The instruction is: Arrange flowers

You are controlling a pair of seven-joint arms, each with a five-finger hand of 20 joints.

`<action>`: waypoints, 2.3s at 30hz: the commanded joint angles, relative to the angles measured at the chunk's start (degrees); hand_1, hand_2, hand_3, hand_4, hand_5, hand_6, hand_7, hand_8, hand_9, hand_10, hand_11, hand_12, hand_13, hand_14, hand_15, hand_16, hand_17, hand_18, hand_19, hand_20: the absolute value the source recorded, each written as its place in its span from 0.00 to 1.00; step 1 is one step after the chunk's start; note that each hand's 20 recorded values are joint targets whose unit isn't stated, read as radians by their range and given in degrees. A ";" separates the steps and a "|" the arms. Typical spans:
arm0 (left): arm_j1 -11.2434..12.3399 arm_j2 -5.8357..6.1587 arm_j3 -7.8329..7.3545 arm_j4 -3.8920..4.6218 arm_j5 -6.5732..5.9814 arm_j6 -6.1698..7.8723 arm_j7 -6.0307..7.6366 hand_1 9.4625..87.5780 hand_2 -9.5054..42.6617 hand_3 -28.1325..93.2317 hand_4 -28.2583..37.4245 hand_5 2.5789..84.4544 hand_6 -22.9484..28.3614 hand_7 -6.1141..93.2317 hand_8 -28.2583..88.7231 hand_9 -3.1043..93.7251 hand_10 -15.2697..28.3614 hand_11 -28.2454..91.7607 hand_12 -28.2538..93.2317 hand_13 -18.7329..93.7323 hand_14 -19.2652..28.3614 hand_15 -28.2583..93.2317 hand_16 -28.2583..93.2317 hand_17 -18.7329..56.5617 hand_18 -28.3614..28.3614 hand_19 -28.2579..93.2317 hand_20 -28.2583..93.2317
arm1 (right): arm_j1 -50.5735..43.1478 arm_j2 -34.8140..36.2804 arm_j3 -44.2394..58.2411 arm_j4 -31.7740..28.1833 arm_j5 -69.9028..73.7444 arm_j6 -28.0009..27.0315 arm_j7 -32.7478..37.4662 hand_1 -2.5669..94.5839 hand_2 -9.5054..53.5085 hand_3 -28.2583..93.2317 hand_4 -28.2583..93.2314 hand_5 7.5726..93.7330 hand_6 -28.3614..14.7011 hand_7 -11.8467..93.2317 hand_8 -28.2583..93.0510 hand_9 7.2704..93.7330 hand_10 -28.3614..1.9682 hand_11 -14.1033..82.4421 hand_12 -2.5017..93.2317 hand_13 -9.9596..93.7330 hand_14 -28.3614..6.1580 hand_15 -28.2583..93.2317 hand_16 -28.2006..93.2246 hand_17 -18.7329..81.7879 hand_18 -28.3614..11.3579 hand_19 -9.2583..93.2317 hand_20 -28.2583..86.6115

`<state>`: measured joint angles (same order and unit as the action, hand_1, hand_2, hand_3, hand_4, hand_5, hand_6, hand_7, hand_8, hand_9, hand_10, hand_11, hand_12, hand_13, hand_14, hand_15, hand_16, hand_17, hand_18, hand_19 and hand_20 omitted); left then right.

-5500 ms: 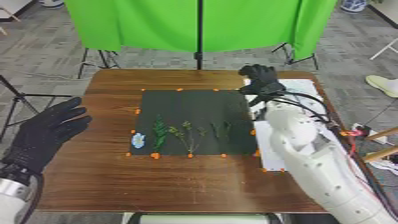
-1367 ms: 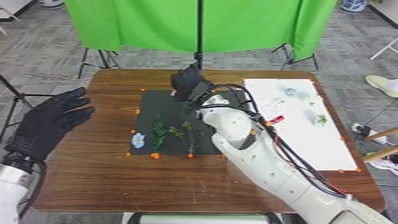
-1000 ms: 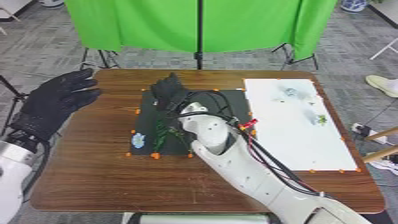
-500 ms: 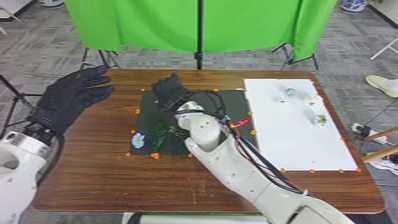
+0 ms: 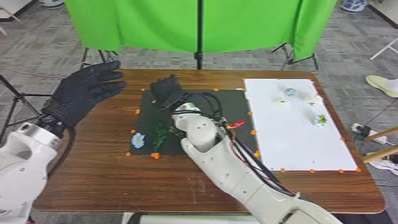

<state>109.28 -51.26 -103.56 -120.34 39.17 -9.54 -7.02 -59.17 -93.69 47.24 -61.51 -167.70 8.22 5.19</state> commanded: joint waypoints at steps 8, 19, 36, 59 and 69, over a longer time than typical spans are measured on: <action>-0.53 -0.47 0.77 0.82 -0.27 -0.96 -0.88 0.21 0.19 0.83 0.04 0.41 0.52 0.26 0.15 0.35 0.64 0.46 0.35 0.38 0.73 0.57 0.21 0.14 0.89 0.63 0.30 | 0.46 -0.04 -1.44 -0.87 -3.82 -2.59 3.92 0.40 0.02 0.94 0.00 0.59 0.73 0.40 0.05 0.66 0.76 0.45 0.27 0.72 0.71 0.86 0.41 0.44 0.31 0.86 0.61; 1.33 -1.12 -0.57 0.11 -0.25 -0.73 -0.49 0.21 0.19 0.82 0.04 0.41 0.52 0.26 0.15 0.35 0.64 0.46 0.35 0.38 0.73 0.57 0.21 0.14 0.89 0.63 0.30 | 0.69 1.00 -2.26 -2.39 -3.37 -2.82 4.68 0.39 0.05 0.94 0.00 0.58 0.72 0.40 0.05 0.64 0.73 0.48 0.25 0.71 0.70 0.86 0.40 0.43 0.31 0.86 0.61; 11.30 -6.12 -7.17 -3.27 0.04 1.39 1.69 0.21 0.19 0.82 0.05 0.41 0.52 0.26 0.15 0.35 0.64 0.46 0.35 0.38 0.73 0.57 0.21 0.14 0.89 0.63 0.30 | 0.06 30.02 5.57 -17.10 15.98 -9.43 12.35 0.28 0.09 0.98 0.00 0.47 0.65 0.37 0.06 0.50 0.64 0.49 0.23 0.61 0.64 0.71 0.35 0.40 0.31 0.80 0.58; 15.00 -8.56 -9.52 -4.21 0.22 1.59 1.73 0.21 0.19 0.83 0.04 0.41 0.52 0.26 0.15 0.35 0.63 0.46 0.35 0.38 0.73 0.57 0.21 0.14 0.89 0.63 0.30 | -37.93 47.55 36.81 -36.09 25.84 -11.23 22.47 0.30 0.05 0.97 0.00 0.41 0.61 0.37 0.07 0.42 0.62 0.51 0.21 0.52 0.62 0.67 0.34 0.38 0.30 0.78 0.52; 16.01 -7.97 -10.78 -4.43 0.09 1.84 2.11 0.21 0.19 0.83 0.04 0.41 0.52 0.26 0.15 0.35 0.64 0.46 0.35 0.38 0.73 0.57 0.21 0.14 0.89 0.63 0.30 | -37.62 47.52 35.60 -33.59 26.56 -12.09 22.33 0.30 0.02 0.98 0.00 0.28 0.57 0.37 0.07 0.33 0.62 0.52 0.21 0.53 0.63 0.70 0.34 0.38 0.31 0.79 0.51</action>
<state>123.98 -59.48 -113.33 -124.84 39.26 -8.54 -4.95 -97.02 -46.05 84.01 -96.82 -140.64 -3.68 27.36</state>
